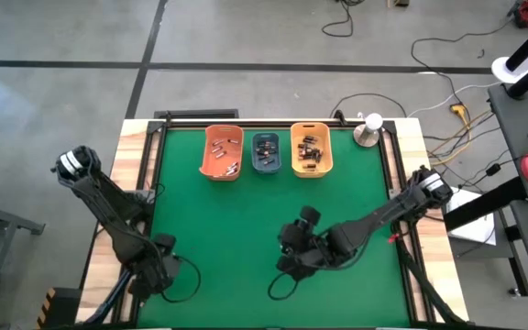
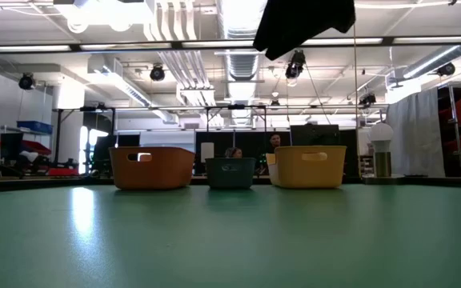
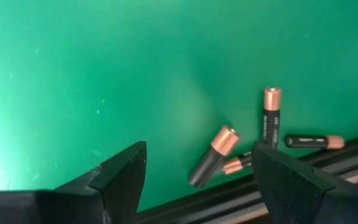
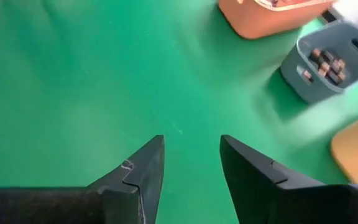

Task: Sort batteries
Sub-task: Put the large black battery into the yellow bin

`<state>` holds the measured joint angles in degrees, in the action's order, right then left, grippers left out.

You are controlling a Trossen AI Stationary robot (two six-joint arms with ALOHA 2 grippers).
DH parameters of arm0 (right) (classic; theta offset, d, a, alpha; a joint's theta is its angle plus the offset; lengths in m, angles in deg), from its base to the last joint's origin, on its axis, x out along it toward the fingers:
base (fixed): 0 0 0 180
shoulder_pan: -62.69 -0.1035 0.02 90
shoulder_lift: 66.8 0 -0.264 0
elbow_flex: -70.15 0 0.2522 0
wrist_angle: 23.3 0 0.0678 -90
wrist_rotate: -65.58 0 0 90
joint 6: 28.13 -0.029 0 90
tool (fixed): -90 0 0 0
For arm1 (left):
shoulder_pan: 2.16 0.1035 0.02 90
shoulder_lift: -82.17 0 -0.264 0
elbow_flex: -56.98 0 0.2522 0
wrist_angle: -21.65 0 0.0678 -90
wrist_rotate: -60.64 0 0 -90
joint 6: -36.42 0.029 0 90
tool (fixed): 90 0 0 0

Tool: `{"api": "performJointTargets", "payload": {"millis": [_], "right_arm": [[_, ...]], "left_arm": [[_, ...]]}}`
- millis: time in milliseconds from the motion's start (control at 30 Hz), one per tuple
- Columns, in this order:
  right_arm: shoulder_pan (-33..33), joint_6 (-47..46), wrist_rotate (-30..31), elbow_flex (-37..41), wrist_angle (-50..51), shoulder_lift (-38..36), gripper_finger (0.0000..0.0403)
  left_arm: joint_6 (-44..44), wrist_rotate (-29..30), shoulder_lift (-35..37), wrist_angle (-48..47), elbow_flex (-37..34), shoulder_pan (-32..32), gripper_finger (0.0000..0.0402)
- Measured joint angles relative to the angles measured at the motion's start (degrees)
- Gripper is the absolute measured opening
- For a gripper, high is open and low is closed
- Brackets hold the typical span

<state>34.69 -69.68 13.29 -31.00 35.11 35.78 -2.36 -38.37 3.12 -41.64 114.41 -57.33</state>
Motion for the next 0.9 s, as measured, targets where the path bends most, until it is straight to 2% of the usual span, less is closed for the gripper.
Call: {"api": "performJointTargets", "payload": {"millis": [367, 900], "right_arm": [[-0.1, -9.5, -0.1, -0.1, -0.7, 0.0, 0.0122], [-0.3, -12.1, -0.3, -0.2, -6.7, 0.0, 0.0078]], "left_arm": [[2.3, -0.4, 0.0, 4.8, -3.6, -2.1, 0.0260], [3.6, 3.6, -5.9, 6.9, -3.4, -6.5, 0.0198]]}}
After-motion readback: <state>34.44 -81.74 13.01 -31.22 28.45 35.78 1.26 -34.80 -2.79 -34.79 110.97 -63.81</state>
